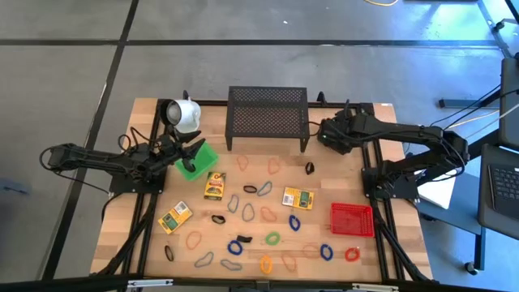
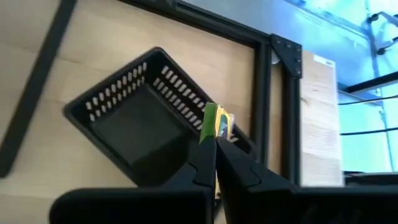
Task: Pick & Place Office Desk Supplies
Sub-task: Put the crayon box into the black bin
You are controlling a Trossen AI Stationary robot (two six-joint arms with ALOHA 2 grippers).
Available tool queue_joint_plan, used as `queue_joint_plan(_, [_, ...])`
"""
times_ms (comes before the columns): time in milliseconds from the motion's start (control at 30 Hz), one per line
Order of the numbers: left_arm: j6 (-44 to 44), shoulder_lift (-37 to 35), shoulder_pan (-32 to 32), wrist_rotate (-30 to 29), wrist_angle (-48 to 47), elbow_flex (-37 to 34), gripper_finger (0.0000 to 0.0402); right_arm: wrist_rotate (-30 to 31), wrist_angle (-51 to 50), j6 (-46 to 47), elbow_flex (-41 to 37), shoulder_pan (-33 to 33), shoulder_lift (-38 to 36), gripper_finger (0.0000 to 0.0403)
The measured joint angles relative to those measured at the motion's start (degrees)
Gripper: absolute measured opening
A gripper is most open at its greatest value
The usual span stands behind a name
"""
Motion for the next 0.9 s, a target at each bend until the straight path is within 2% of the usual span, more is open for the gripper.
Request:
queue_joint_plan(300, [0.0, -0.01, 0.0, -2.09, 0.0, 0.0, 0.0157, -0.66, 9.91, -0.04, -5.06, 0.0, 0.0, 0.0009])
queue_joint_plan(633, [0.0, 0.0, -0.01, -2.35, -0.15, 0.0, 0.0157, -1.97, 10.8, -0.48, -5.52, -0.02, 0.0, 0.0009])
queue_joint_plan(900, [0.0, 0.0, 0.0, -2.35, -0.17, 0.0, 0.0157, -1.93, 11.52, -5.09, -5.52, -0.02, 0.0, 0.0025])
